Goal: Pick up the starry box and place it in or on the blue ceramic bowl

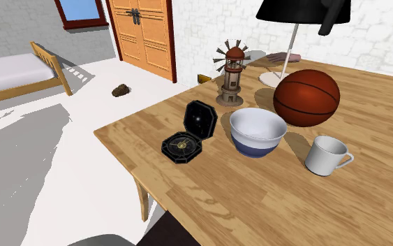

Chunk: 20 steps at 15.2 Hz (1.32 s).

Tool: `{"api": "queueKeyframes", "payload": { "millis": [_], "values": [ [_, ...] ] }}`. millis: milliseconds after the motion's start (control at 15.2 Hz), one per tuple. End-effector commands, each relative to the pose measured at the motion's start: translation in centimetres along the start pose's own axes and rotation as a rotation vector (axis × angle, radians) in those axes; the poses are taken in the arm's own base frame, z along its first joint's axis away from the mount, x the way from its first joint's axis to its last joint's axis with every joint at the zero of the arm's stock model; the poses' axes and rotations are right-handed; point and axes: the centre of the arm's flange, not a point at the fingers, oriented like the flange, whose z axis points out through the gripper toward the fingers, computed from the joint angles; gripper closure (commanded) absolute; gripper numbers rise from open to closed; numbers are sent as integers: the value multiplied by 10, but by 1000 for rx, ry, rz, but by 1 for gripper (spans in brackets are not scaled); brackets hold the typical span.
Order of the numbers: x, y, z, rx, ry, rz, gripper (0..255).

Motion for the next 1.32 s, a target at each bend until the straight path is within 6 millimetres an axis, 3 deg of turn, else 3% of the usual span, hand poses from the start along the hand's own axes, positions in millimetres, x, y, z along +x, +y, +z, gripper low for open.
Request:
{"api": "queueKeyframes", "payload": {
  "millis": [0, 660, 1254],
  "values": [
    [0, 0, 0, 0, 0, 0, 0],
    [105, -63, 70, -6, -72, -323, 0],
    [173, -144, 140, -12, -136, -613, 0]
  ]
}}
